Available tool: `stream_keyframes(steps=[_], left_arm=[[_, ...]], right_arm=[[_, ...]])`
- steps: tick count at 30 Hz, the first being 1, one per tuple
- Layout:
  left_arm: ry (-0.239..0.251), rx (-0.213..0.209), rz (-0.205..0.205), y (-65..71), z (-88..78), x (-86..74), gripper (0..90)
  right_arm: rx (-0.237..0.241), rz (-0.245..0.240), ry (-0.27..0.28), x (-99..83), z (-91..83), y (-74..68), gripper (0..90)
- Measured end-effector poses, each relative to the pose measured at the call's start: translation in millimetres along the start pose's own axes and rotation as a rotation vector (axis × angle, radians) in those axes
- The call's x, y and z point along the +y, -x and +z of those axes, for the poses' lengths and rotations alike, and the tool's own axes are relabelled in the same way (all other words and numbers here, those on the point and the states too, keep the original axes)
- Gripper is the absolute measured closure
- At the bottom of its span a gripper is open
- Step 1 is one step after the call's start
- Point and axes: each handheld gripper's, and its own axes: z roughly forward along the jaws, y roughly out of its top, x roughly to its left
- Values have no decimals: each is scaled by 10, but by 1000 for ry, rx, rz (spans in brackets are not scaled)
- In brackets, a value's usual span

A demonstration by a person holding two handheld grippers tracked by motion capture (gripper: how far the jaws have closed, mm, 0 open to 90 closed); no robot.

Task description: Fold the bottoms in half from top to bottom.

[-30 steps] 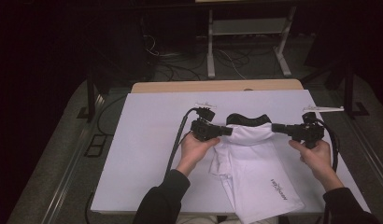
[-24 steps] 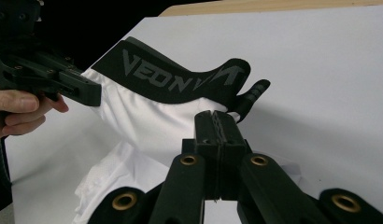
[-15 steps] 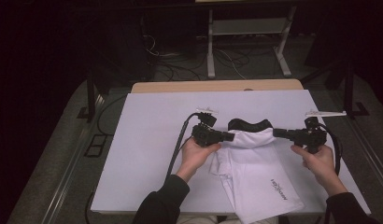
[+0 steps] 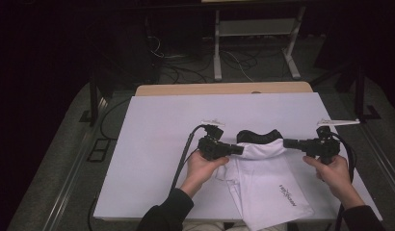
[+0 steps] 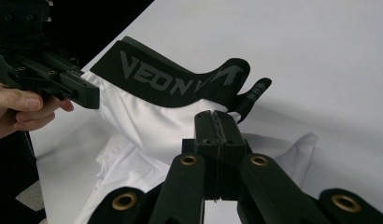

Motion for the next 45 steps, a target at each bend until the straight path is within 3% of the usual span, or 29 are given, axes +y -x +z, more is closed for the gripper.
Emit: stream_keyframes(steps=[10, 37, 45], left_arm=[[3, -30, -28, 13, 7, -122, 860], [0, -101, -38, 231, 102, -479, 862], [8, -122, -65, 279, 122, -602, 865]], right_arm=[[7, 0, -28, -59, -2, -15, 883], [20, 3, -81, -265, -111, -80, 883], [26, 5, -99, -315, -126, -104, 883]])
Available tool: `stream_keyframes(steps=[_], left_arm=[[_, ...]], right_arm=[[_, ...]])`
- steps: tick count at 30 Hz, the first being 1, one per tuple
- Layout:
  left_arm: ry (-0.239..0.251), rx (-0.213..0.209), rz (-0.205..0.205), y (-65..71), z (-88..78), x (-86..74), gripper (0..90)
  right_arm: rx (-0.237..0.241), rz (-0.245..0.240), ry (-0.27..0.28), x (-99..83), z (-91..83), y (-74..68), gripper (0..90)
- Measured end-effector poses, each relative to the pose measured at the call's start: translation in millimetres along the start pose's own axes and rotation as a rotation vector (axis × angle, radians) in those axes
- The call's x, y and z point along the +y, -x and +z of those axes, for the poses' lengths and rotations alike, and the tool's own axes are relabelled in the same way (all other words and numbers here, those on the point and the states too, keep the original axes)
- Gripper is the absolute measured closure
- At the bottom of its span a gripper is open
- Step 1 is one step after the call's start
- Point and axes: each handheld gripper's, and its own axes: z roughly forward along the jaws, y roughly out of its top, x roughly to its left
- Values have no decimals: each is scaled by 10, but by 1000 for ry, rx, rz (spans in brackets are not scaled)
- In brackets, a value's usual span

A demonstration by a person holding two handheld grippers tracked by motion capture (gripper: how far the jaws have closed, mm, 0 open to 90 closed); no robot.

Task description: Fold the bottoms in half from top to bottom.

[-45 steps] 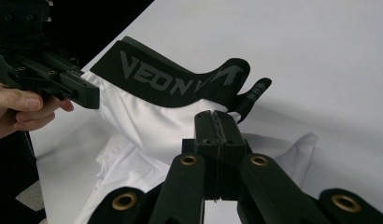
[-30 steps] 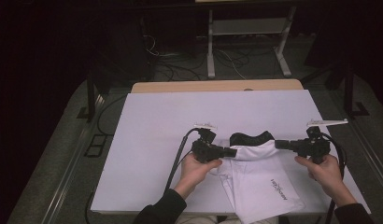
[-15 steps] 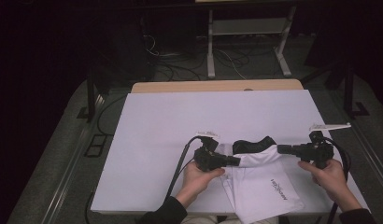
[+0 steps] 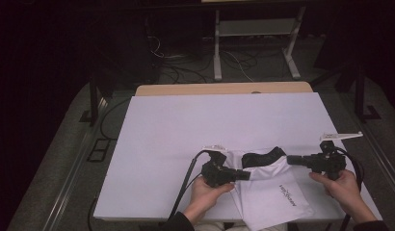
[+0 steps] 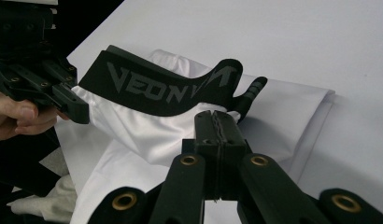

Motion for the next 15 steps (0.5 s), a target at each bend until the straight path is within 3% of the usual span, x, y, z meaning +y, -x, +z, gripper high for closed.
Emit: stream_keyframes(steps=[15], left_arm=[[4, -21, -28, 103, 102, -234, 867]], right_arm=[[1, -4, -63, -68, 31, -10, 883]])
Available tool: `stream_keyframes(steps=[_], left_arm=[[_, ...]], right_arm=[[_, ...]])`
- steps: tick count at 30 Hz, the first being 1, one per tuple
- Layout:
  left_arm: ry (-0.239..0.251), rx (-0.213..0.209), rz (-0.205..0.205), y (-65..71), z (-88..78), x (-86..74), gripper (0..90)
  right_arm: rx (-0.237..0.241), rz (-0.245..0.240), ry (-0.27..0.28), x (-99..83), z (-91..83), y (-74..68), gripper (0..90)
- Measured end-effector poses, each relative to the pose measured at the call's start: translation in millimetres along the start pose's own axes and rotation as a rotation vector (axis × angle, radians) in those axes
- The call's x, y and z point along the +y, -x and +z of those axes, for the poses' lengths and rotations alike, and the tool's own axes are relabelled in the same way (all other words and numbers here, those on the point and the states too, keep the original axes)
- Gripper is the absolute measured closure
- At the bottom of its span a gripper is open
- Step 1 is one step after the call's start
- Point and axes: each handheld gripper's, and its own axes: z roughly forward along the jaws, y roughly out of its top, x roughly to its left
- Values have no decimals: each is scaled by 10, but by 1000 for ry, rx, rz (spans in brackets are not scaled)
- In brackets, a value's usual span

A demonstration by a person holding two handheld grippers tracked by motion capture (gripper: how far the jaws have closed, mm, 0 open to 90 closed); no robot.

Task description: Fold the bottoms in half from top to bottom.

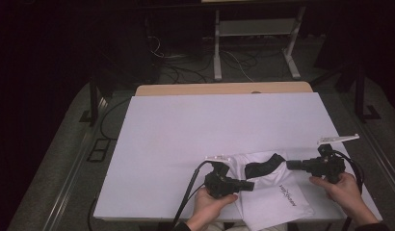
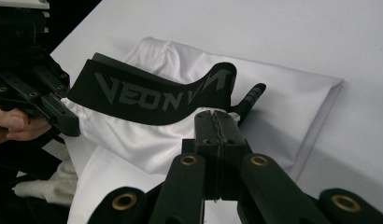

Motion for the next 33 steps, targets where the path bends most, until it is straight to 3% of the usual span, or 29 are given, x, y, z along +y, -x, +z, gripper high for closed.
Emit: stream_keyframes(steps=[9, 15, 18, 25, 31, 33], left_arm=[[-5, 18, 10, 1, 58, -71, 868], [-9, 26, 8, -3, 69, -105, 868], [-11, 28, 8, -1, 77, -119, 868], [-18, 36, 19, 13, 101, -139, 868], [-30, 43, 31, 28, 129, -152, 868], [-30, 43, 31, 31, 138, -154, 868]], right_arm=[[-2, 3, -48, -12, 26, 3, 882], [18, 32, -84, -14, 43, 23, 859], [24, 48, -102, -14, 54, 33, 784], [-5, 27, -99, 24, 80, 10, 560], [-18, 47, -94, 72, 138, 74, 496], [-2, 52, -93, 102, 167, 98, 492]])
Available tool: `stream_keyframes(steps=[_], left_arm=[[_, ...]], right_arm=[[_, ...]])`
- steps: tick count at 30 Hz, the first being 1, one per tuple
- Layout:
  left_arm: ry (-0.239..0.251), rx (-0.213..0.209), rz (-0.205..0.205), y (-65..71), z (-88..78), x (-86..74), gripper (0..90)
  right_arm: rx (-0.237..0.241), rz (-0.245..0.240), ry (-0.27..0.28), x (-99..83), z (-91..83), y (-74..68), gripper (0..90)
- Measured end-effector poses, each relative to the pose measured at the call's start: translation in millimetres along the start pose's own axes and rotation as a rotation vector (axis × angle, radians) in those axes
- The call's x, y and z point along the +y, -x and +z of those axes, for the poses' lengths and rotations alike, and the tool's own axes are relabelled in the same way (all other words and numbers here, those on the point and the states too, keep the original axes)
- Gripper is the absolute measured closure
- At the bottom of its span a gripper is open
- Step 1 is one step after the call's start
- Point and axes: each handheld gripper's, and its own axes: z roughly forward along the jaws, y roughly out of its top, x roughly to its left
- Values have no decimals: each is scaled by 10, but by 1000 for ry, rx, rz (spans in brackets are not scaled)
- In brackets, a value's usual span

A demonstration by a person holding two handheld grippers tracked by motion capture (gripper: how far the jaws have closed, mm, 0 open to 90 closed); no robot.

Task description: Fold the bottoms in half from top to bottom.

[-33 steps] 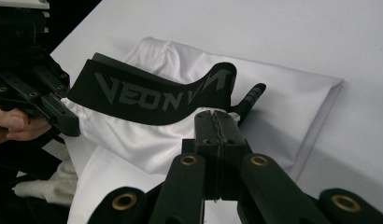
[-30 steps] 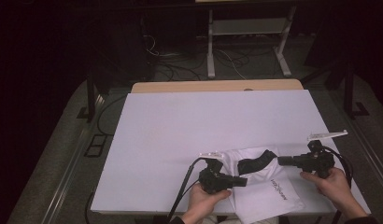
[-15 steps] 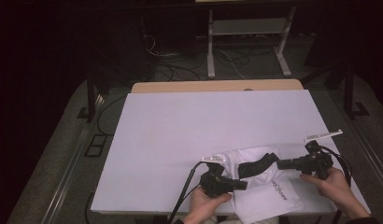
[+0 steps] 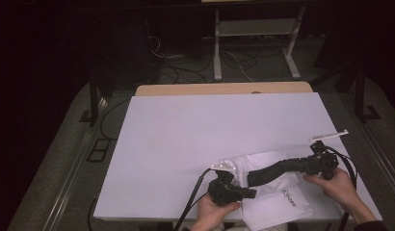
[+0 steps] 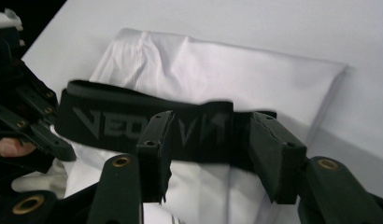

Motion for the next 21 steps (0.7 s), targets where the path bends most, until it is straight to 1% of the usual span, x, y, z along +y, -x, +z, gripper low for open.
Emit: stream_keyframes(steps=[4, 7, 9, 11, 12, 14, 16, 19, 21], left_arm=[[-5, -2, 7, 0, 15, -2, 868], [-11, 3, 17, 9, 20, -3, 868], [-16, 10, 34, 20, 23, -1, 867], [-20, 20, 56, 32, 30, -4, 868], [-26, 26, 71, 40, 34, -4, 868], [-36, 39, 106, 62, 43, -6, 868], [-44, 47, 133, 81, 48, -7, 868], [-48, 48, 148, 85, 52, -5, 869], [-47, 51, 156, 86, 51, -5, 869]], right_arm=[[0, -6, -24, 51, 77, 23, 461], [11, 0, -31, 94, 133, 47, 459], [5, -6, -37, 130, 163, 52, 452], [12, -9, -33, 165, 179, 49, 455], [5, -13, -29, 183, 188, 41, 476], [-1, -17, -28, 220, 215, 30, 490], [0, -20, -31, 256, 248, 18, 535], [4, -28, -48, 308, 310, -19, 674], [2, -41, -66, 341, 363, -56, 749]])
